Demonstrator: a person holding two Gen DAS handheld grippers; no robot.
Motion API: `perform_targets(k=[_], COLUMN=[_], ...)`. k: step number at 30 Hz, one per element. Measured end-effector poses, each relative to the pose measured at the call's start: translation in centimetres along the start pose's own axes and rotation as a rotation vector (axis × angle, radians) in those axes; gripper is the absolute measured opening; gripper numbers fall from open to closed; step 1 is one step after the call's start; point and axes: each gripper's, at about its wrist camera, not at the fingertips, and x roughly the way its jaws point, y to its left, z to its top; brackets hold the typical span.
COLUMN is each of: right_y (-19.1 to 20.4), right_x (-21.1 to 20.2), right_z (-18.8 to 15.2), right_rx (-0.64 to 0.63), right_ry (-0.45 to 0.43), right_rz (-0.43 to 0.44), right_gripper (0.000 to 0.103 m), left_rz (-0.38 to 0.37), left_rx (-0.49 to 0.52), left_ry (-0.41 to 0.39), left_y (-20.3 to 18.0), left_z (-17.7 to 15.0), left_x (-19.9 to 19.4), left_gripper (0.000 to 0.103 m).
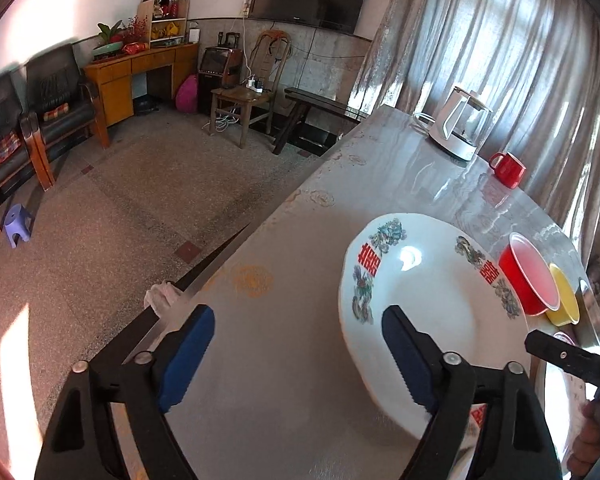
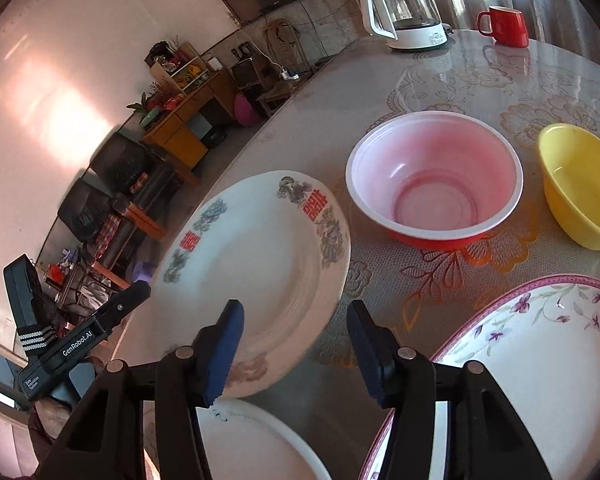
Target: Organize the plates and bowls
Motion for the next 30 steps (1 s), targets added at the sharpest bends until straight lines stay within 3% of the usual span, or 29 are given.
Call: perform_targets(k=[3, 6, 12, 30], right_y=[-0.2, -0.5, -0.2, 0.8], right_x=[0.8, 1.7, 3.1, 1.6], right_z=[0.4, 0.6, 0.7, 0.2], right_rx=[0.000, -0.004, -0.015, -0.100], right_ry=[0.017, 0.037, 0.065, 0.022], right_rz=[-0.011, -0.013, -0.015, -0.049], right_gripper=[0.035, 0.028, 0.022, 0.022], left_rz=[-0.017, -0.058, -0.117, -0.081], left_rx=[0.010, 0.031, 0.081, 0.159], left_ry=[0.030, 0.065, 0.114, 0.050], left_y=[-0.4, -1.0, -2.7, -3.9], left_z=[0.6, 1.1, 1.5, 0.2], left_x=[1.2, 2.5, 4.2, 2.5], left_gripper=[0.065, 0.048, 0.032, 0.030])
